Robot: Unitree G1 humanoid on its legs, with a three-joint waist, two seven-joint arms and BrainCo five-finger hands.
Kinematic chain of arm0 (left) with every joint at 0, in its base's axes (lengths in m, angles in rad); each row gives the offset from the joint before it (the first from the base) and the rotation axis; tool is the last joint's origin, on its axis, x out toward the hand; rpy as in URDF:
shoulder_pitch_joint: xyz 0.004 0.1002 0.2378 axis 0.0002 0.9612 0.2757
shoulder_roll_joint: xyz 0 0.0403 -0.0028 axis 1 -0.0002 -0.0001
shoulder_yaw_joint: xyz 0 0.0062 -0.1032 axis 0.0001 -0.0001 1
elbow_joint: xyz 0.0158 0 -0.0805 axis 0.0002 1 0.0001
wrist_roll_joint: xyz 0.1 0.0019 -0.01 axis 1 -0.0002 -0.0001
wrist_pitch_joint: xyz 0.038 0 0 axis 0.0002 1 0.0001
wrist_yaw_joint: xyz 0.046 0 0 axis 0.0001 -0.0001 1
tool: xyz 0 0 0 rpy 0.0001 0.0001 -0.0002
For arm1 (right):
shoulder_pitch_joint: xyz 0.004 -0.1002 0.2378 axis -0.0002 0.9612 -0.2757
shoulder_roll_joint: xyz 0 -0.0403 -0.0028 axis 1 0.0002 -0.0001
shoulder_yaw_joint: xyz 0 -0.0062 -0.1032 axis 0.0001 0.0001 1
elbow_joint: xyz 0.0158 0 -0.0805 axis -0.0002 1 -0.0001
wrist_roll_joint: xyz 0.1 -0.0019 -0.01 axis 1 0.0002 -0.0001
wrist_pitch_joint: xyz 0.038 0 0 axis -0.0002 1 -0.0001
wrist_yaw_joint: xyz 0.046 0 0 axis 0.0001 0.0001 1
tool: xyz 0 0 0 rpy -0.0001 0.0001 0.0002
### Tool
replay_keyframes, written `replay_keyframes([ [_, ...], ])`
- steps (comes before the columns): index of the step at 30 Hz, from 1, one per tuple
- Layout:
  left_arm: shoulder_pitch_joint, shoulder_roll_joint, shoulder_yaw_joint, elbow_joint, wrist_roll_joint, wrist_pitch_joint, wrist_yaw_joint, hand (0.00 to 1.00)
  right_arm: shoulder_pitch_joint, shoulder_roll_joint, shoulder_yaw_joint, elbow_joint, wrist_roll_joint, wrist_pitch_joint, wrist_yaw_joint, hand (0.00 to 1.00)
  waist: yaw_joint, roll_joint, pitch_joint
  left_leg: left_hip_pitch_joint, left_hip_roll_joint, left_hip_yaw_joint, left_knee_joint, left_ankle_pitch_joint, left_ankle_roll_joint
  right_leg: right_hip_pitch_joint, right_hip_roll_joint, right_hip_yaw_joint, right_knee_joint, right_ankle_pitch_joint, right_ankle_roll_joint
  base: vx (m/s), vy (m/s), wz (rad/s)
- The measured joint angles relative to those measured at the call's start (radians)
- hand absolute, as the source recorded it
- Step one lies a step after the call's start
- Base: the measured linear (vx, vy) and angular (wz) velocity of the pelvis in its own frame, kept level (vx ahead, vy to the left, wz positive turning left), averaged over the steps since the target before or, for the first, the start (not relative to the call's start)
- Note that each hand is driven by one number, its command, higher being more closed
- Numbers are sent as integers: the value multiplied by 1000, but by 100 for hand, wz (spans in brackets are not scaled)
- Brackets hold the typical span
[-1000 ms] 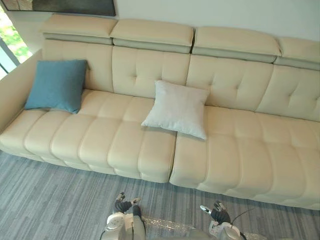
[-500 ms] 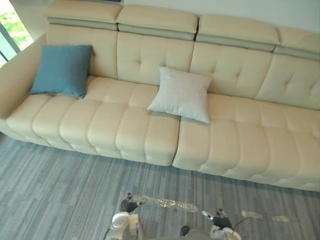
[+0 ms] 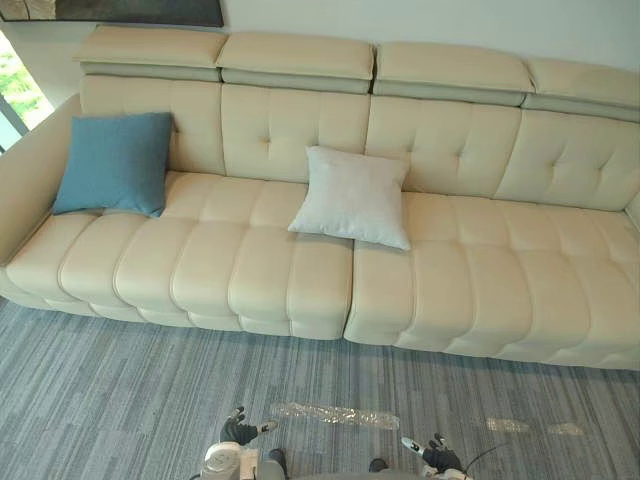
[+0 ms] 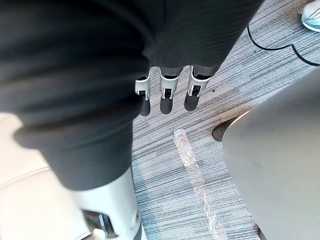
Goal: Pick up cushions and gather them together orderly.
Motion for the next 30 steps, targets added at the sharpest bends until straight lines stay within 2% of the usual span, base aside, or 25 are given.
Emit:
replay_keyframes([
  [8, -1, 9, -1, 18, 18, -1, -8, 0, -1, -2, 1, 27, 0, 1, 1, 0, -3, -16, -7, 55, -1, 5, -61, 9, -7, 30, 5, 4, -16, -8, -25, 40, -6, -3],
  [10, 1, 9, -1, 27, 19, -1, -9, 0, 3, -6, 2, 30, 0, 1, 0, 0, -5, -21, -10, 90, 0, 9, -87, 12, -11, 52, 7, 5, -19, -14, -40, 36, -2, -3],
  [17, -1, 9, -3, 29, 19, -1, -9, 0, 0, -6, 18, 30, 0, 1, 0, 0, -12, -27, -10, 108, 1, 49, -123, 18, -13, 36, 8, 38, -31, -11, -39, 24, 10, -16],
  [19, -13, 7, -2, 28, 19, -1, -9, 0, -15, -7, 18, 30, 0, 1, -1, 0, -11, -25, -5, 96, 9, 79, -123, 17, -13, 2, 16, 79, -34, 12, -41, -7, 19, -58],
  [20, -18, 5, 0, 29, 19, 0, -9, 0, -38, -8, 18, 29, 0, 1, -1, 0, -11, -18, 2, 81, 24, 110, -119, 15, -11, -35, 32, 117, -36, 45, -53, -48, 23, -107],
  [22, -36, 5, 1, 28, 19, 1, -8, 0, -90, -7, 28, 24, 0, 1, -3, 0, -6, -10, 30, 47, 60, 173, -86, -6, -8, -100, 70, 168, -35, 124, -54, -75, 16, -148],
  [23, -50, 9, 0, 28, 19, 2, -8, 0, -110, -8, 50, 3, 0, 1, -8, 0, -5, -11, 43, 2, 80, 208, -40, -22, 13, -163, 89, 84, -36, 197, -46, -87, 7, -133],
  [24, -60, 7, -1, 25, 19, 2, -9, 0, -111, -9, 55, -10, 0, 1, -9, 0, -4, -9, 49, -13, 90, 220, -26, -24, 17, -178, 95, 41, -44, 224, -56, -110, -18, -119],
  [25, -73, -1, -3, 17, 19, 2, -9, 0, -112, -14, 64, -32, -1, -1, -10, 0, -4, 3, 60, -29, 115, 234, -15, -26, 21, -192, 91, -61, -57, 244, -73, -76, -39, -76],
  [26, -85, -5, -9, 6, 20, 4, -9, 0, -110, -19, 67, -46, -1, 2, -12, 0, -15, 1, 73, -25, 106, 257, -12, -27, 20, -210, 62, -211, 30, 165, -97, -60, -38, -59],
  [28, -85, -4, -21, -22, 29, 3, -10, 0, -89, -22, 67, -44, -4, 5, -12, 0, -20, 11, 90, -15, 116, 290, 29, -28, 21, -211, 30, -307, 146, 79, -130, -34, -32, -38],
  [29, -83, 1, -20, -27, 35, 3, -8, 0, -83, -21, 67, -44, -12, 8, -12, 0, -15, 19, 95, -8, 132, 309, 46, -28, 21, -208, 20, -343, 181, 58, -143, -63, -65, -53],
  [30, -77, 10, -20, -36, 36, 3, -8, 0, -82, -25, 67, -47, -33, 10, -10, 0, -11, 32, 101, 10, 158, 341, 51, -28, 20, -196, -7, -417, 235, 12, -139, -81, -71, -59],
])
